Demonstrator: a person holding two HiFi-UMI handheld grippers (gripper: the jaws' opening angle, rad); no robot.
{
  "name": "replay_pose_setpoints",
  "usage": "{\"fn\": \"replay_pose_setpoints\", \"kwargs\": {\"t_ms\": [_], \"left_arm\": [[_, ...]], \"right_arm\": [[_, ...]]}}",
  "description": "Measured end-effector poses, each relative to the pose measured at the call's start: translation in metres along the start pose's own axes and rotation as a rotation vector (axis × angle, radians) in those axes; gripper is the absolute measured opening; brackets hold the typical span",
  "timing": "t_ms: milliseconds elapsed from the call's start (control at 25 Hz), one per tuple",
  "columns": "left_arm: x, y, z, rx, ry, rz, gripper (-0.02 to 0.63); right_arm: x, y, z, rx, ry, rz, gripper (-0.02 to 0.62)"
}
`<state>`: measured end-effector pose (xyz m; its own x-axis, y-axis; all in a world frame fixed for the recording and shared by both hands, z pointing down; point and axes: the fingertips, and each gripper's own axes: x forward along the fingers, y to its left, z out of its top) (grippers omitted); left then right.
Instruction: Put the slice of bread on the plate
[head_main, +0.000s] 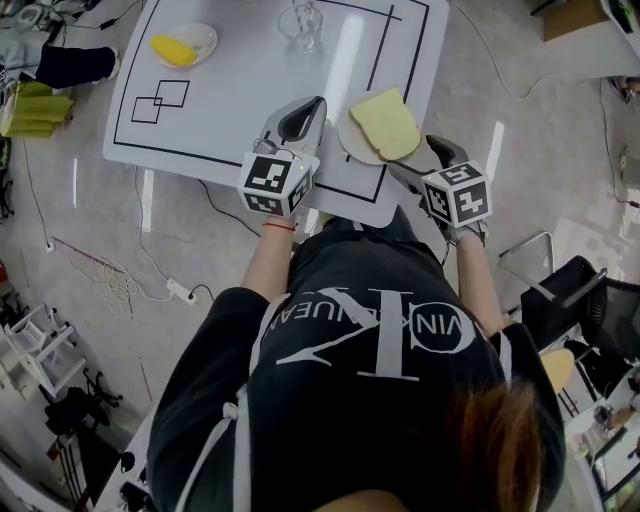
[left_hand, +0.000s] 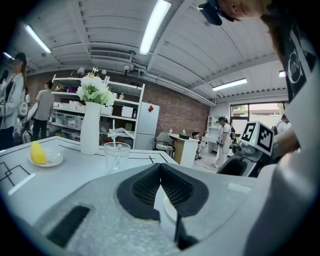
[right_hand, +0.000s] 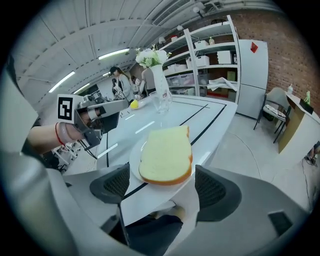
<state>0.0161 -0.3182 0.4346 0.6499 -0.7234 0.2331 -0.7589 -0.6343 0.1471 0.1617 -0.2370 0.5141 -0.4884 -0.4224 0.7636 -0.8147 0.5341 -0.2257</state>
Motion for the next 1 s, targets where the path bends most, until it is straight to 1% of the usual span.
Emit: {"fn": "replay_pose_setpoints", "kwargs": {"t_ms": [120,240,360,440,560,640,800,1000], "left_arm": [[0.0,0.0,0.002,0.002,-0.003,-0.002,0.011],[0.0,0.0,0.005,0.008,-0.006,0.001,0.011],[-0.002,0.001,0.009,0.014,-0.012,0.007,0.011],[-0.004,0.003,0.012,0.015,-0.017,0.014,0.011],[-0.006,0.006,0.016,0.013,-0.025,0.025,0.011],[-0.007,0.008,0.018,0.01,-0.031,0.032,0.011],[-0.009,0.012,0.027,0.018,-0.053,0.047,0.011],[-0.012,0.017,0.047,0.026,-0.105,0.072,0.011]], "right_arm": [[-0.005,-0.003,0.013,0.01,-0.07,-0.005,0.373],[-0.013,-0.007,0.027,-0.001,-0.141,-0.029,0.29],[-0.022,-0.011,0.039,-0.015,-0.206,-0.055,0.19],[-0.028,-0.014,0.047,-0.018,-0.247,-0.067,0.152],[-0.042,-0.021,0.062,-0.024,-0.342,-0.105,0.053],[-0.052,-0.025,0.073,-0.022,-0.416,-0.126,0.002],[-0.069,-0.03,0.092,-0.039,-0.533,-0.144,0.002],[-0.089,-0.037,0.11,-0.059,-0.641,-0.177,0.002]]}}
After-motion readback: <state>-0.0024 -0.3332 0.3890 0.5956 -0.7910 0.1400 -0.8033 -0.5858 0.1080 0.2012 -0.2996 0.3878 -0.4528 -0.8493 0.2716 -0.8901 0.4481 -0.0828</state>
